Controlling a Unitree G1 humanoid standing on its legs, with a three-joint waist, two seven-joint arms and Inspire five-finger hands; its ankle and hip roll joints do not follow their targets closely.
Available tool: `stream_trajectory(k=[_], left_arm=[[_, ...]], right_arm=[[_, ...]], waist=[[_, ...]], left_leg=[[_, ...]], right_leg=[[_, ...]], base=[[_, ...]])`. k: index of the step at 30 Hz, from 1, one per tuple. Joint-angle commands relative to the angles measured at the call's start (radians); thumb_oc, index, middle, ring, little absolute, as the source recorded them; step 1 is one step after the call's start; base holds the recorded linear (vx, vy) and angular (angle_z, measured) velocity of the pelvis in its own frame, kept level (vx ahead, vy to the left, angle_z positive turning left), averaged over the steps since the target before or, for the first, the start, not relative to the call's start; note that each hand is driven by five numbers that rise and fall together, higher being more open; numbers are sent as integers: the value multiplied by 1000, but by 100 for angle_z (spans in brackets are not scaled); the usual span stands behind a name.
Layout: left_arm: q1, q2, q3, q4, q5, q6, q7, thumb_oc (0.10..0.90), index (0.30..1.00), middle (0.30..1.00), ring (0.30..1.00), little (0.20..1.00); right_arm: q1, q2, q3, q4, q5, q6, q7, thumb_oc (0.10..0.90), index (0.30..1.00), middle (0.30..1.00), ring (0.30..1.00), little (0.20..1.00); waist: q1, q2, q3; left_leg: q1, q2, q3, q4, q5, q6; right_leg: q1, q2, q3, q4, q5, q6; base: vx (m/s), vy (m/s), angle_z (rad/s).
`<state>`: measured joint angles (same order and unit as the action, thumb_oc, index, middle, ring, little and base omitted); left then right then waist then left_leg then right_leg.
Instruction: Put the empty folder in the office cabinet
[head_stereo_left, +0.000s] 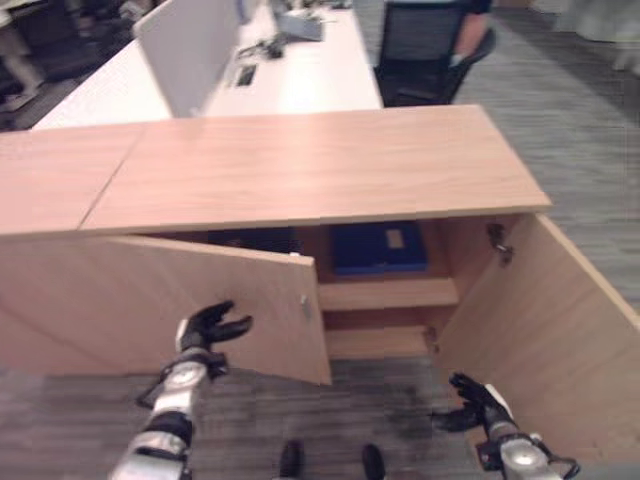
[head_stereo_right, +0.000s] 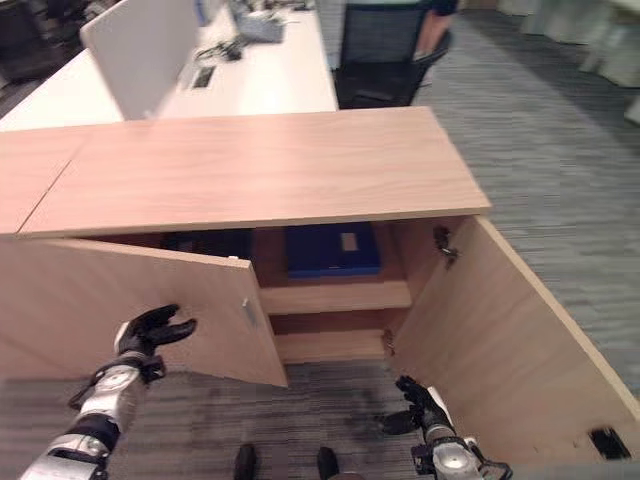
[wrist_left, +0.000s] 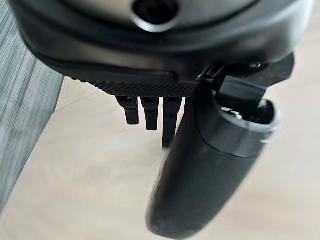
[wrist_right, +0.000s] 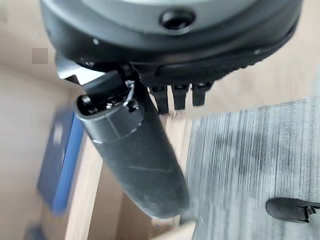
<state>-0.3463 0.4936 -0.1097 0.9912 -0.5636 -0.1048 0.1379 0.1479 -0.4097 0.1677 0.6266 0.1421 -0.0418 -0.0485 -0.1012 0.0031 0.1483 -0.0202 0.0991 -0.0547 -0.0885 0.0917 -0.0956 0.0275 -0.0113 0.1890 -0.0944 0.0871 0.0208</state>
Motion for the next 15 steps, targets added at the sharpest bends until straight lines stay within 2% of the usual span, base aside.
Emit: stream_trajectory(k=[1,2,5,11,13,15], left_arm=[[-229,120,83,-71,42,-156,-29,800,900,900,900,900],[-233,142,96,-64,45,-159,-26,800,900,900,900,900],[-230,150,100,-67,48,-164,-28,800,900,900,900,900],[-152,94,112,-164,43,-172,-34,800,900,900,900,900],[-61,33,85,-288,68,-174,-51,800,900,900,900,900],[21,-6,75,-388,70,-174,-77,800,900,900,900,900]], right_arm=[[0,-7,17,-83,11,-59,41,800,900,900,900,900],[4,8,18,-75,20,-59,48,800,900,900,900,900],[5,16,18,-70,22,-59,51,800,900,900,900,900],[-6,57,18,-56,15,-53,51,800,900,900,900,900],[-36,80,8,-45,5,-50,42,800,900,900,900,900],[-62,98,-6,-26,-7,-43,28,800,900,900,900,900]], waist=[[-30,15,-71],[-35,10,-79],[-35,6,-82],[-27,2,-83],[-3,7,-58],[44,21,-31]], left_leg=[[79,-4,63,8,-81,-11],[99,-13,94,2,-90,0],[108,-20,110,1,-98,6],[112,-53,139,1,-127,38],[108,-58,152,1,-130,50],[97,-48,177,3,-127,51]], right_leg=[[53,-72,-21,72,-153,145],[44,-80,0,80,-147,154],[38,-88,9,84,-142,162],[-1,-119,6,122,-132,192],[-54,-128,-59,216,-127,210],[-82,-188,-244,276,-117,218]], base=[[173,218,-93],[79,123,-65],[51,130,-42],[-6,109,-12],[-115,48,-12],[-164,13,-12]])
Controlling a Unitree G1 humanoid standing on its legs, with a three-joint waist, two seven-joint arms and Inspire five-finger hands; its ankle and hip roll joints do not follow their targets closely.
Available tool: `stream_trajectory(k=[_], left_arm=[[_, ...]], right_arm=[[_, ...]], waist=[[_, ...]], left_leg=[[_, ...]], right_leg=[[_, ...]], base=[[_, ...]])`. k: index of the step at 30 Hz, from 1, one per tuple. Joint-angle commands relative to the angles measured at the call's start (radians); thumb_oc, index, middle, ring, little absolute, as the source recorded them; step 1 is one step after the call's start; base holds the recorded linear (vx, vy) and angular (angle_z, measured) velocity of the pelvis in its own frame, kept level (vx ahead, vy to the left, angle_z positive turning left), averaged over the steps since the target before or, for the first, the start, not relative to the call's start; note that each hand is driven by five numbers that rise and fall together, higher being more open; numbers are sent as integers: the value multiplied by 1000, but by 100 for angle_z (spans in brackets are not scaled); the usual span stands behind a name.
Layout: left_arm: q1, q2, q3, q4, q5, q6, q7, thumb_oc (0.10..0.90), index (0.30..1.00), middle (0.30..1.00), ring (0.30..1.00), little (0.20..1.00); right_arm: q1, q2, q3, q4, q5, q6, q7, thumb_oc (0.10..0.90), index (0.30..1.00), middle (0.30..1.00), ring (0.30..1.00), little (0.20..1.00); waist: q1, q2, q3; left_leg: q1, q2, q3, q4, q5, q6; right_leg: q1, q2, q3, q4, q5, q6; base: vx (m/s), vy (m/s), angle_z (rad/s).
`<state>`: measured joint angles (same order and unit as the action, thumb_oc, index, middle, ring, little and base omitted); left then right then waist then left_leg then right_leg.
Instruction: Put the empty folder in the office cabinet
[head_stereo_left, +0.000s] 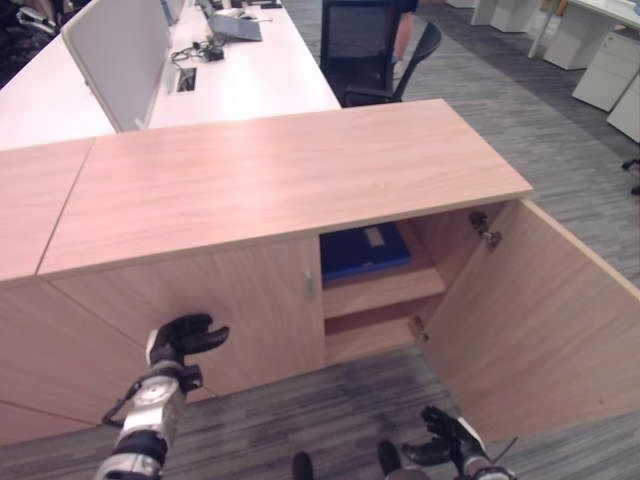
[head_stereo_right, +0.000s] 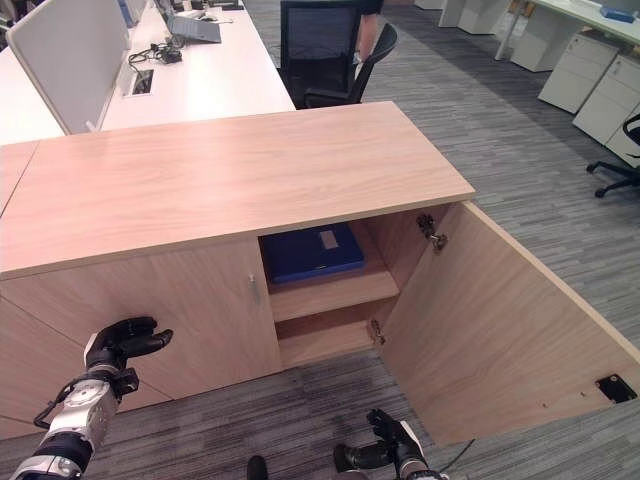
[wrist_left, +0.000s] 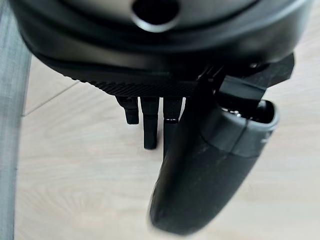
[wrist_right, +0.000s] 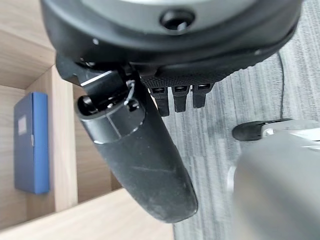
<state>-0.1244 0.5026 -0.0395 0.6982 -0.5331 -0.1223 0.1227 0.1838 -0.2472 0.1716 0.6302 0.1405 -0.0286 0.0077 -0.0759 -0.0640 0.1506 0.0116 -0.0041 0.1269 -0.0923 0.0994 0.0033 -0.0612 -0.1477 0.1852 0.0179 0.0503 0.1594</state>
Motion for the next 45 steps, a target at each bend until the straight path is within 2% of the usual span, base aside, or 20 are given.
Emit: stream_trajectory(k=[1,2,3,5,8,10,14,17,24,28,30,32,38,45], left_arm=[[-151,-28,1,-148,43,-153,-76,800,900,900,900,900],[-146,-29,2,-154,44,-150,-75,800,900,900,900,900],[-59,-67,-14,-231,38,-141,-118,800,900,900,900,900],[40,-98,-18,-281,56,-131,-146,800,900,900,900,900],[106,-133,-42,-305,58,-119,-181,800,900,900,900,900],[163,-156,-79,-299,68,-105,-225,800,900,900,900,900],[196,-167,-131,-302,108,-82,-262,800,900,900,900,900],[191,-168,-147,-303,118,-80,-264,800,900,900,900,900],[157,-189,-184,-302,137,-67,-258,800,900,900,900,900],[150,-196,-179,-302,124,-64,-245,800,900,900,900,900],[148,-202,-174,-295,100,-65,-234,800,900,900,900,900],[156,-210,-172,-288,90,-64,-236,800,900,900,900,900],[199,-196,-165,-286,98,-48,-258,800,900,900,900,900],[208,-177,-165,-269,106,-39,-269,800,900,900,900,900]], right_arm=[[-100,-56,-19,-26,-13,-53,-32,800,900,900,900,900],[-98,-57,-18,-27,-13,-53,-32,800,900,900,900,900],[-90,-41,-33,-17,-19,-50,-31,800,900,900,900,900],[-76,-31,-46,-15,-37,-41,-29,800,900,900,900,900],[-73,-31,-54,2,-47,-35,-32,800,900,900,900,900],[-70,-36,-59,5,-51,-31,-28,800,900,900,900,900],[-56,-55,-60,-9,-63,-34,-29,800,900,900,900,900],[-57,-58,-58,-7,-60,-35,-32,800,900,900,900,900],[-80,-67,-45,-4,-29,-37,-46,800,900,900,900,900],[-101,-80,-40,9,-20,-36,-53,800,900,900,900,900],[-131,-101,-51,59,-11,-28,-73,800,900,900,900,900],[-128,-110,-79,94,3,-26,-82,800,900,900,900,900],[-155,-165,-184,154,57,-34,-125,800,900,900,900,900],[-236,-258,-304,162,143,-65,-192,800,900,900,900,900]], waist=[[38,98,-30],[32,97,-30],[51,99,-31],[70,82,-37],[81,77,-46],[75,78,-48],[61,93,-47],[52,98,-44],[4,130,-34],[-5,130,-21],[13,118,-11],[13,115,-18],[-3,122,-44],[1,120,-45]], left_leg=[[60,63,13,10,-135,-47],[61,61,7,11,-136,-47],[52,68,37,15,-136,-46],[51,62,54,18,-135,-45],[47,60,56,17,-135,-47],[49,62,52,14,-130,-52],[41,77,63,5,-105,-75],[44,84,67,5,-103,-80],[81,145,130,14,-78,-114],[88,166,141,38,-72,-123],[57,138,34,88,-97,-122],[51,115,-15,72,-115,-116],[92,123,23,29,-100,-108],[118,128,22,19,-109,-104]], right_leg=[[13,-92,-346,187,-86,65],[16,-95,-351,190,-90,65],[43,-132,-462,207,-97,43],[73,-143,-487,161,-81,44],[79,-133,-464,108,-72,50],[92,-110,-420,45,-61,48],[135,-77,-419,-59,-49,42],[139,-68,-418,-73,-45,39],[159,-9,-375,-105,-67,14],[151,11,-338,-104,-72,2],[137,21,-298,-100,-75,-11],[132,29,-284,-100,-74,-17],[152,37,-277,-105,-79,-17],[168,45,-273,-105,-84,-17]], base=[[-98,11,-29],[-145,-12,-71],[-143,-51,-71],[-115,-92,-35],[-19,-122,-40],[-23,-126,-36],[-73,-150,-22],[-44,-95,-8],[-45,-141,-21],[-48,-85,-40],[-35,-86,-50],[-5,-74,-96],[51,-16,-20],[5,-3,-2]])
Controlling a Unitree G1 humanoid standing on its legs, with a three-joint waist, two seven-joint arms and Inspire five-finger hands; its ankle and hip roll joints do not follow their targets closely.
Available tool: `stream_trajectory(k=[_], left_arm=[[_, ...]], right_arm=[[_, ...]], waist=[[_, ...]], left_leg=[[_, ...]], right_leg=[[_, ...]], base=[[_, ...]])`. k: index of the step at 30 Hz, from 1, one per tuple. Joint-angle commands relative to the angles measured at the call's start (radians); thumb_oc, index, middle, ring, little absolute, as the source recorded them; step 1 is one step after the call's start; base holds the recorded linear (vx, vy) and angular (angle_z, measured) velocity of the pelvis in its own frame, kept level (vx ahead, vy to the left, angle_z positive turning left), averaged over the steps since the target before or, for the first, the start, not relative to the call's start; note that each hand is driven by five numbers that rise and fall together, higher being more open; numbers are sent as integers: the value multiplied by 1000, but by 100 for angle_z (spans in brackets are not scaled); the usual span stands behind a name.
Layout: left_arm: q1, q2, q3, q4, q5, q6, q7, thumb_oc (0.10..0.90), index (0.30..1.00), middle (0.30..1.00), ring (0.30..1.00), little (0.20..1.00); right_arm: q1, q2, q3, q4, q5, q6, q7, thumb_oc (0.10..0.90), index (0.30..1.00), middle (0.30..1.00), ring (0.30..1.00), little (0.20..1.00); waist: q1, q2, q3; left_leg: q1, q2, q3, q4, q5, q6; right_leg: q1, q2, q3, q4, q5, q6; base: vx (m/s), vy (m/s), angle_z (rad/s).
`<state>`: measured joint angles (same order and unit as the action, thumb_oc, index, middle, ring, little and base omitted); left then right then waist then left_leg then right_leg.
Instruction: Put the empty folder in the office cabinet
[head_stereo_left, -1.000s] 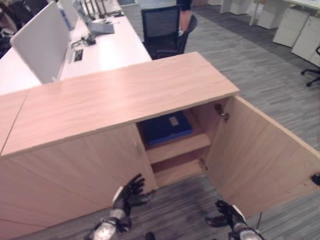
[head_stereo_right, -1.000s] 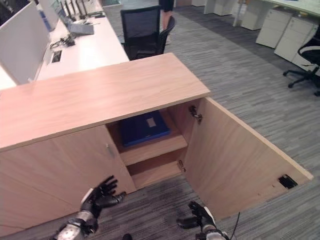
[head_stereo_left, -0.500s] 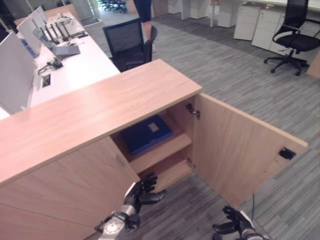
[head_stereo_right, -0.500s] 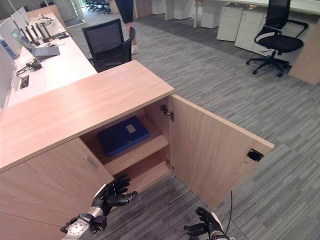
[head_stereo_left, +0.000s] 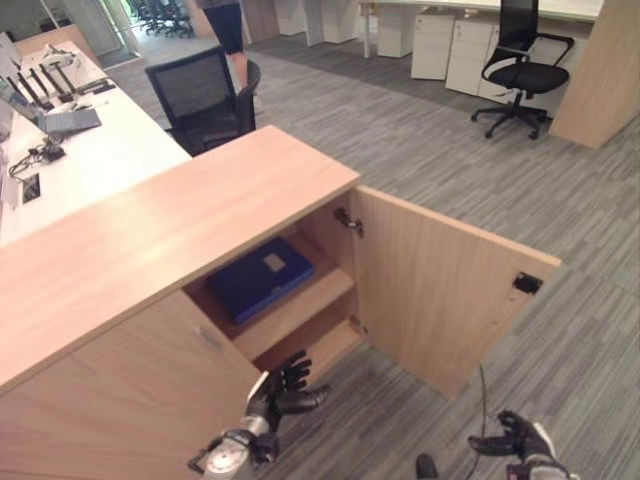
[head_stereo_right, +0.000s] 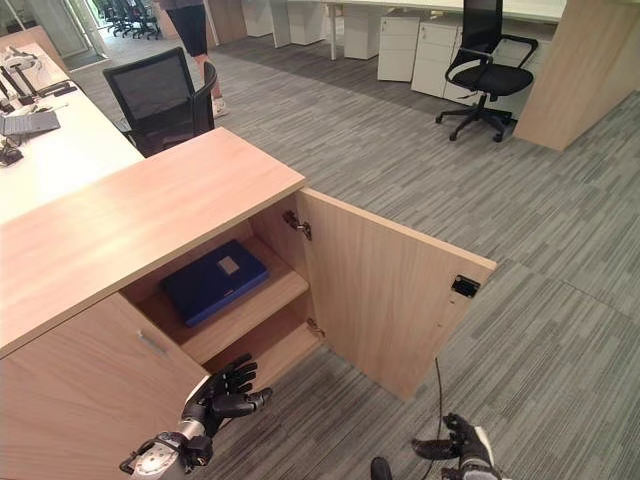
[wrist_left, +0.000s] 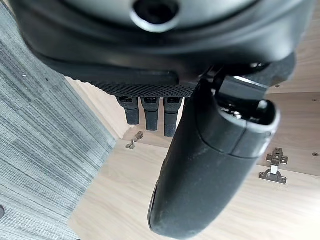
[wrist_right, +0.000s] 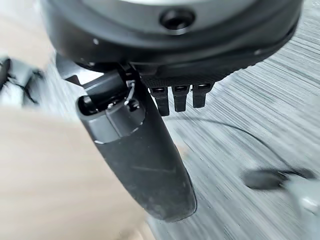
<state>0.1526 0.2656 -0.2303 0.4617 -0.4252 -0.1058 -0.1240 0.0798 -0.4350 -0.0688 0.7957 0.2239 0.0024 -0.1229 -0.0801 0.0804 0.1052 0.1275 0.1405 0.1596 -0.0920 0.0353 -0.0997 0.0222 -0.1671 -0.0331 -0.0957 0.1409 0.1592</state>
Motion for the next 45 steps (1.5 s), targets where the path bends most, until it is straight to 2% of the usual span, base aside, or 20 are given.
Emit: stream_trajectory(k=[1,4,6,9,17,22,27,32,38,45], left_arm=[[-69,67,26,-25,-5,-56,-26,800,900,900,900,900],[-73,70,23,-17,-6,-58,-30,800,900,900,900,900],[-79,76,12,-6,-7,-58,-37,800,900,900,900,900],[-77,87,-3,3,-6,-57,-47,800,900,900,900,900],[-60,103,-29,28,10,-55,-54,800,900,900,900,900],[-46,108,-28,34,12,-54,-48,800,900,900,900,900],[-33,103,-12,46,17,-50,-32,800,900,900,900,900],[-24,99,13,51,37,-50,-26,800,900,900,900,900],[-22,93,34,54,51,-52,-21,800,900,900,900,900],[-25,78,75,63,67,-54,-9,800,900,900,900,900]], right_arm=[[-165,-113,-94,10,75,-102,-79,800,900,900,900,900],[-200,-156,-106,28,83,-108,-89,800,900,900,900,900],[-244,-218,-128,33,93,-115,-101,800,900,900,900,900],[-311,-279,-94,36,74,-113,-92,800,900,900,900,900],[-462,-315,13,-22,43,-119,-85,800,900,900,900,900],[-524,-283,84,-61,37,-120,-71,800,900,900,900,900],[-532,-199,156,-164,31,-116,-31,800,900,900,900,900],[-482,-143,199,-268,14,-113,24,800,900,900,900,900],[-424,-116,223,-358,-14,-112,68,800,900,900,900,900],[-273,-81,226,-528,-30,-113,149,800,900,900,900,900]], waist=[[10,-31,-6],[16,-33,-7],[24,-37,-11],[37,-43,-14],[62,-49,-17],[80,-51,-17],[96,-54,-15],[100,-54,-14],[104,-56,-11],[100,-59,-6]], left_leg=[[4,-18,-14,17,-48,0],[7,-19,-17,15,-51,1],[11,-21,-24,13,-56,1],[11,-24,-33,10,-57,1],[9,-28,-49,8,-58,3],[9,-31,-58,9,-60,5],[11,-30,-67,15,-61,7],[10,-31,-76,14,-60,6],[7,-30,-85,11,-57,4],[1,-29,-106,9,-53,2]], right_leg=[[87,64,-56,8,-176,-16],[91,64,-57,8,-177,-14],[96,63,-62,8,-178,-12],[100,62,-69,8,-180,-10],[103,61,-75,8,-178,-11],[100,62,-71,8,-175,-12],[107,64,-73,8,-179,-19],[115,64,-84,8,-183,-22],[118,63,-98,8,-185,-24],[122,63,-118,13,-193,-27]], base=[[0,0,0],[0,0,0],[0,0,0],[3,-1,1],[0,0,0],[0,0,0],[17,-5,-4],[1,-1,1],[1,-6,4],[12,-12,8]])
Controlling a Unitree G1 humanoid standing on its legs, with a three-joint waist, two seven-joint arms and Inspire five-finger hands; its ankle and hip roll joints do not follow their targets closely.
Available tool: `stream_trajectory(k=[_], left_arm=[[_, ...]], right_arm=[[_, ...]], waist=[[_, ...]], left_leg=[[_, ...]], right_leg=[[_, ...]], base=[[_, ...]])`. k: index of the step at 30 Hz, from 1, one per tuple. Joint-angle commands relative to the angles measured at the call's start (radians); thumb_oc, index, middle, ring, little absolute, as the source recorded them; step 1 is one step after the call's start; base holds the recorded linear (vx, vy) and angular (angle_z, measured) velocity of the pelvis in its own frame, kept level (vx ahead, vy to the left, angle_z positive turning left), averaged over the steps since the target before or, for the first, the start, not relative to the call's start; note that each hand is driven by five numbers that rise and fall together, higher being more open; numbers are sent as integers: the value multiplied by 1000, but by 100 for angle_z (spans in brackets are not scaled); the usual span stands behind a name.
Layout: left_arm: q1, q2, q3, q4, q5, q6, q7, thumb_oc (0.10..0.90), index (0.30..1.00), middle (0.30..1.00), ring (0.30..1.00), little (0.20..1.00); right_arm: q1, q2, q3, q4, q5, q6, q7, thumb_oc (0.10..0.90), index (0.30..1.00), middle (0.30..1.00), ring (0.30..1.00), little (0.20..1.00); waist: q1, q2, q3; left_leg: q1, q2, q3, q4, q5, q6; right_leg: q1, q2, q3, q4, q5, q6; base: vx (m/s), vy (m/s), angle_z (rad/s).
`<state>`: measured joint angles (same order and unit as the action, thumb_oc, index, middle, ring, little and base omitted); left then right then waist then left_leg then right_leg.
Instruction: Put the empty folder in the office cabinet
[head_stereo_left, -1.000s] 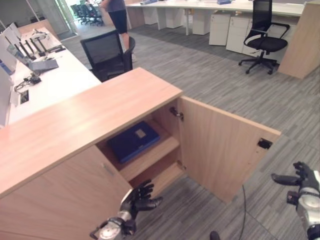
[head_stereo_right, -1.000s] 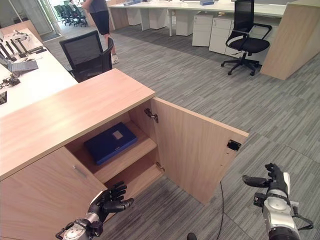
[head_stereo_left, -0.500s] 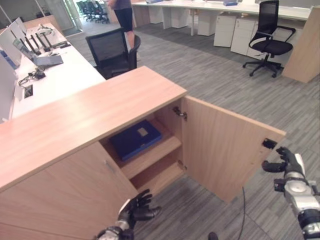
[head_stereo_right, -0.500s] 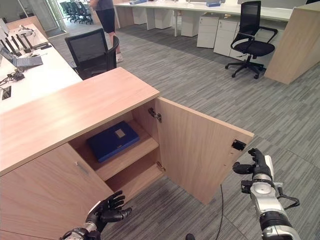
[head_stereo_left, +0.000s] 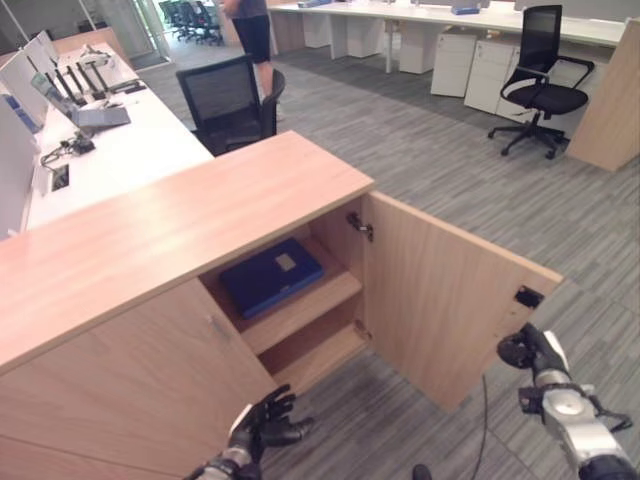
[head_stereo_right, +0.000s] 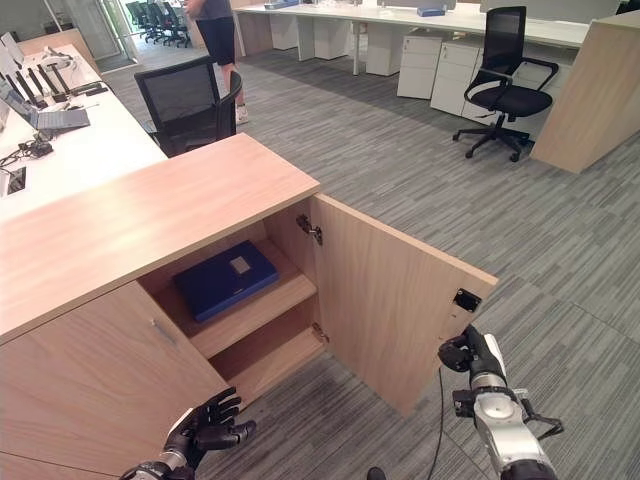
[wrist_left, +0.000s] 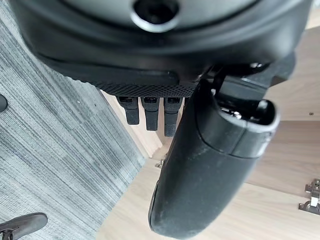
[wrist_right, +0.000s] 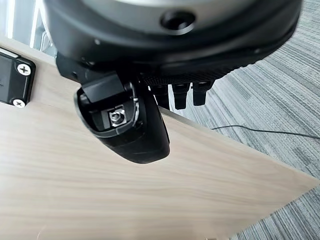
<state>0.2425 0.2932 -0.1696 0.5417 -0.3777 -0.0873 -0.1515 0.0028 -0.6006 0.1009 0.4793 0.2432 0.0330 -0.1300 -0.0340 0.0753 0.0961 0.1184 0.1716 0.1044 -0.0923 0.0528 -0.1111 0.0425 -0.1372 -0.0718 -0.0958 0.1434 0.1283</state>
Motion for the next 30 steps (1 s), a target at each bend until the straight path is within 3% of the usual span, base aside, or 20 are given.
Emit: stream_trajectory(k=[1,9,12,17,18,20,21,23,26,27,28,30], left_arm=[[-115,49,21,-19,21,-74,21,800,900,900,900,900],[-108,36,72,0,24,-83,33,800,900,900,900,900],[-120,30,64,22,28,-81,44,800,900,900,900,900],[-129,21,54,30,21,-79,60,800,900,900,900,900],[-138,20,49,31,17,-77,63,800,900,900,900,900],[-138,20,49,31,17,-77,63,800,900,900,900,900],[-150,17,47,40,12,-79,68,800,900,900,900,900],[-165,11,38,45,9,-80,74,800,900,900,900,900],[-169,1,32,52,18,-79,69,800,900,900,900,900],[-163,1,32,47,20,-78,63,800,900,900,900,900],[-149,0,32,46,27,-75,60,800,900,900,900,900],[-135,1,36,51,35,-73,57,800,900,900,900,900]], right_arm=[[-175,93,58,-229,-47,-145,167,800,900,900,900,900],[-73,90,104,-391,-113,-165,253,800,900,900,900,900],[-30,135,127,-392,-15,-156,284,800,900,900,900,900],[-37,167,164,-394,11,-155,278,800,900,900,900,900],[-45,173,175,-398,18,-156,277,800,900,900,900,900],[-46,173,175,-397,18,-157,277,800,900,900,900,900],[-49,174,187,-403,22,-158,278,800,900,900,900,900],[-55,172,199,-393,25,-157,275,800,900,900,900,900],[-60,179,223,-389,6,-145,275,800,900,900,900,900],[-57,184,222,-391,4,-141,275,800,900,900,900,900],[-48,190,223,-397,-2,-136,277,800,900,900,900,900],[-46,197,225,-398,-10,-130,280,800,900,900,900,900]], waist=[[54,-54,4],[64,-62,13],[72,-67,15],[92,-69,24],[113,-72,39],[109,-73,38],[124,-81,47],[122,-92,69],[93,-96,57],[87,-90,43],[91,-81,42],[94,-77,36]], left_leg=[[9,-60,-53,9,-70,13],[-5,-53,-77,12,-62,5],[-25,-53,-118,15,-54,-1],[-53,-52,-173,19,-44,-9],[-86,-57,-199,26,-24,-27],[-90,-58,-204,26,-23,-27],[-129,-59,-215,53,-20,-37],[-186,-57,-148,133,-27,-37],[-163,7,103,158,-41,-26],[-141,13,133,140,-59,-31],[-135,10,159,131,-41,-21],[-120,-2,152,105,-44,-17]], right_leg=[[102,33,-82,14,-196,3],[102,33,-109,18,-202,0],[104,32,-131,20,-210,-8],[108,36,-174,22,-220,-18],[103,33,-202,21,-221,-21],[102,33,-206,21,-221,-21],[98,21,-239,18,-219,-20],[91,-6,-279,20,-209,-14],[89,-40,-345,23,-202,-3],[100,-39,-347,19,-216,3],[105,-39,-368,28,-203,1],[115,-42,-377,32,-205,4]], base=[[13,-24,11],[4,-14,8],[1,-35,36],[-18,-39,29],[-80,-34,40],[-50,-19,38],[-63,11,59],[-102,69,88],[-7,136,64],[71,142,9],[108,134,0],[69,135,62]])
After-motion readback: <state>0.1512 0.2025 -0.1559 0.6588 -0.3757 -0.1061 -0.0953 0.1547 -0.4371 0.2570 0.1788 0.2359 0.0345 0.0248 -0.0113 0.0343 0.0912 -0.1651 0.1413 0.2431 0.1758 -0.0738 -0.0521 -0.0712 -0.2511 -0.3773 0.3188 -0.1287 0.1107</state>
